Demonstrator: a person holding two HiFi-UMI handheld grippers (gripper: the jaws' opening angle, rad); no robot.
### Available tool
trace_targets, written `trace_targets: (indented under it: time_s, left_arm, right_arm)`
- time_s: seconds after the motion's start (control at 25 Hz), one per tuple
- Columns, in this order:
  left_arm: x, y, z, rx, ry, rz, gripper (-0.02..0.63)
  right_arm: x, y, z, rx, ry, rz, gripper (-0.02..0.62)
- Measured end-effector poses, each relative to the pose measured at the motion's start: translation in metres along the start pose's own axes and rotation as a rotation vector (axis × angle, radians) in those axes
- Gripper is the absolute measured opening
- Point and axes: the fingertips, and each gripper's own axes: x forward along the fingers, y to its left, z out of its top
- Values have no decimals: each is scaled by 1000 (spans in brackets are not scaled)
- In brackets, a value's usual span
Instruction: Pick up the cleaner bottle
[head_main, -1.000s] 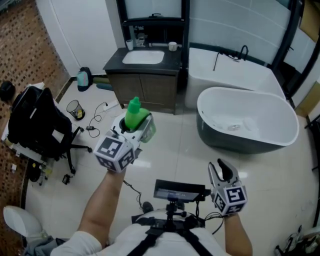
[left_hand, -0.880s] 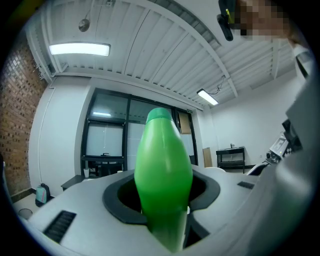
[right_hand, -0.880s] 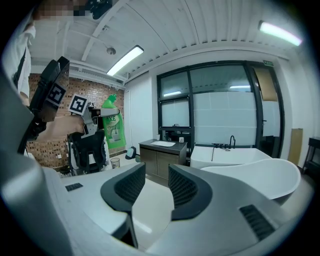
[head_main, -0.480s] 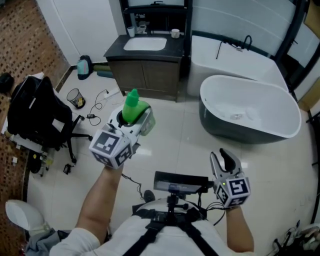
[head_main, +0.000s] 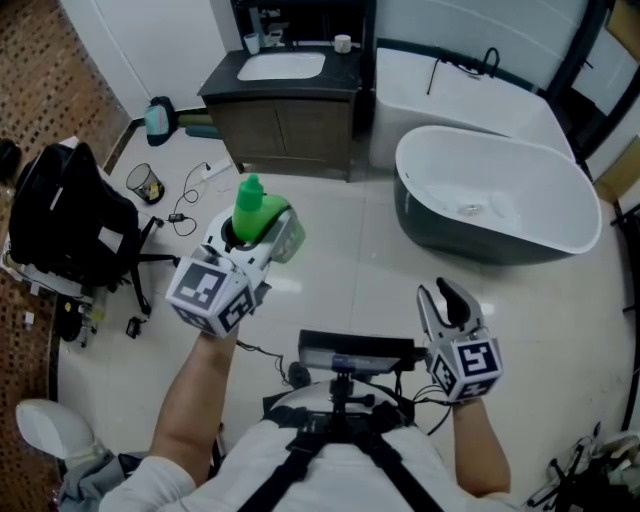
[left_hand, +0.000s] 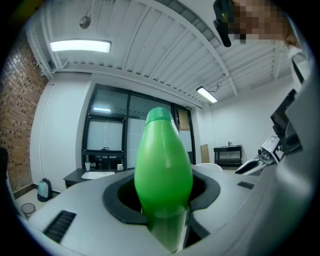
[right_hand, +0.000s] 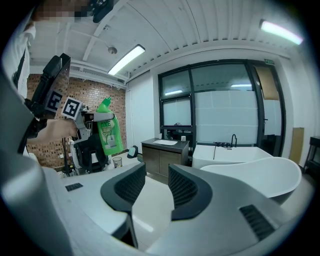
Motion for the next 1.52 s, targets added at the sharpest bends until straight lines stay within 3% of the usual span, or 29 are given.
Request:
trace_targets:
  time_s: [1.52]
  left_arm:
    - [-39,-15,-7,-6,16,-27,176]
  right_arm:
    - [3,8,3,-12,12,10,153]
